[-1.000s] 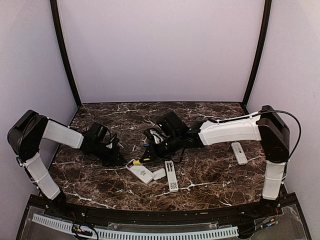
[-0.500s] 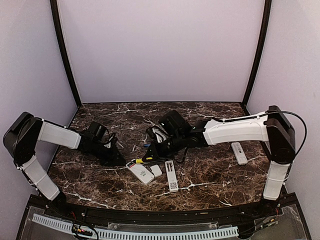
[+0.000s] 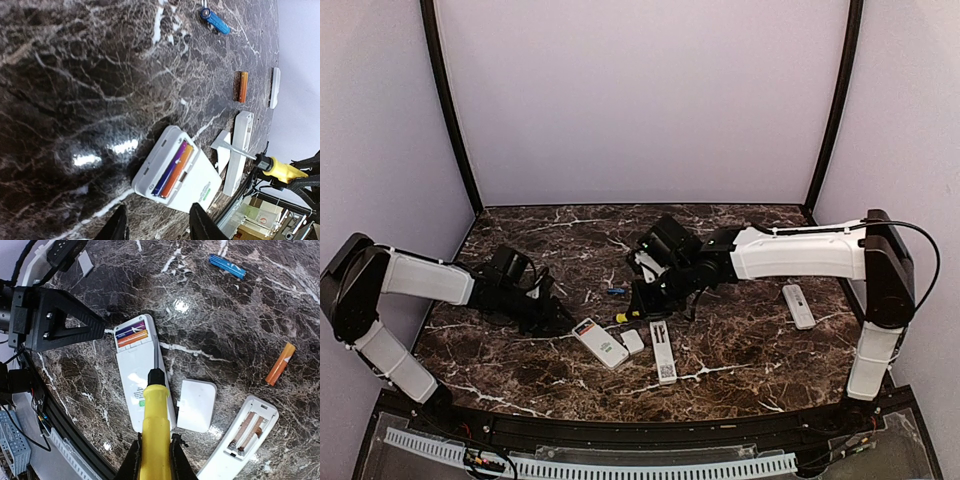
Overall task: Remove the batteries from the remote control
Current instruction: Move the remote control without the battery cover to the center of the board.
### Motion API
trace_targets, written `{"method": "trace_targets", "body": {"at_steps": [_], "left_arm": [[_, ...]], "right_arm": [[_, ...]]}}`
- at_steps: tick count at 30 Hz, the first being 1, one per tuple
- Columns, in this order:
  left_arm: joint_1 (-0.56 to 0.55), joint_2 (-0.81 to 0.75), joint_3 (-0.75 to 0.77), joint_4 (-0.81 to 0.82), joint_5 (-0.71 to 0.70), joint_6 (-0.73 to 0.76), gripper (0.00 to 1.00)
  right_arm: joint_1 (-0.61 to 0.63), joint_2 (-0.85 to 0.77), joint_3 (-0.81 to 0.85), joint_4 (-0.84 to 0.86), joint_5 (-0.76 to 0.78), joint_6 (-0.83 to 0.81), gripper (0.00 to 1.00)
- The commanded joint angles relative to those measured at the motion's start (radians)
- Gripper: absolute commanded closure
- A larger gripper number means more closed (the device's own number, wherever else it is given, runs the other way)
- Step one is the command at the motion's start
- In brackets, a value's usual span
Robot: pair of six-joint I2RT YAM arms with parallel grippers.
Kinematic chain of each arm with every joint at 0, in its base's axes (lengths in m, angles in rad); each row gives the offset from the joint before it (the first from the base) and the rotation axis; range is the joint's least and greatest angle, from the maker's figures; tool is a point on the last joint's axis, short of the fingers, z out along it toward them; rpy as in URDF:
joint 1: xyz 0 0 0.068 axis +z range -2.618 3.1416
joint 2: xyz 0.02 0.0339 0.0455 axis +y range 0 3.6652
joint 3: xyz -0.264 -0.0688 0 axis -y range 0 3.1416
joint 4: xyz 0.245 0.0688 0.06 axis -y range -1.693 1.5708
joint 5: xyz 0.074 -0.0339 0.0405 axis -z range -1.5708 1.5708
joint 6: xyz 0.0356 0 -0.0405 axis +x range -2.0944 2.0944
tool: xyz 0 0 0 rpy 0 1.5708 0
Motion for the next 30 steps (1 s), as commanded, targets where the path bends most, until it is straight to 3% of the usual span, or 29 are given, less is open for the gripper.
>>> {"method": "trace_targets", "body": {"at_steps": [1,8,30], "left_arm": [[-0.028,-0.014,-0.030,0.038,0.046,-0.062,0.58],[-0.048,0.012,-0.022,0.076,0.055,-0.079,0.54],[-0.109,0.169,0.078,0.133,0.098,-0.061,0.54]], "right_arm": [[-0.003,-0.029,-0.018,-0.048,0.060,-0.015,1.00],[-0.001,-0.034,-0.040,-0.043,0.026,-0.021,1.00],[0.074,-0.035,-0.054,0.058,-0.148,-0.046,1.00]]}}
